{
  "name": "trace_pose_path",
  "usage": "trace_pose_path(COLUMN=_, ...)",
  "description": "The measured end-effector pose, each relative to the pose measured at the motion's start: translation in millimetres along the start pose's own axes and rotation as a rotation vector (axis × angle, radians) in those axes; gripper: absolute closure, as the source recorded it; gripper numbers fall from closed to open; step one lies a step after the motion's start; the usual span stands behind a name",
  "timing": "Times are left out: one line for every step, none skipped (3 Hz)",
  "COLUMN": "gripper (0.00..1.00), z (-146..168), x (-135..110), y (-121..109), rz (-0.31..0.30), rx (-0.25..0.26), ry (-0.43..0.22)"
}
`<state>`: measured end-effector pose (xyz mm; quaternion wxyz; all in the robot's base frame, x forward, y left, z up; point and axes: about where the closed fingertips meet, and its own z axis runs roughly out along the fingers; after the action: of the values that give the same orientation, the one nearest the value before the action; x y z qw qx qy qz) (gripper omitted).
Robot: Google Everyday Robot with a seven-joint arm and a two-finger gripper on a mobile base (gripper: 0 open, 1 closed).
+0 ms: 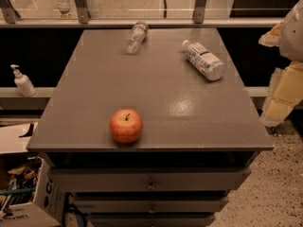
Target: Move apple near water bottle
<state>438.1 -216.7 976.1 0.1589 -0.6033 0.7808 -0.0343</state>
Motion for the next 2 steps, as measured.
trace_pose_path(gripper=0.0, z=0.0, x=0.0, y=0.0, rz=0.0, rx=0.0, ry=0.0)
trace_pose_path(gripper=0.0, z=0.0, x=0.0, y=0.0, rz=0.0, rx=0.0, ry=0.0)
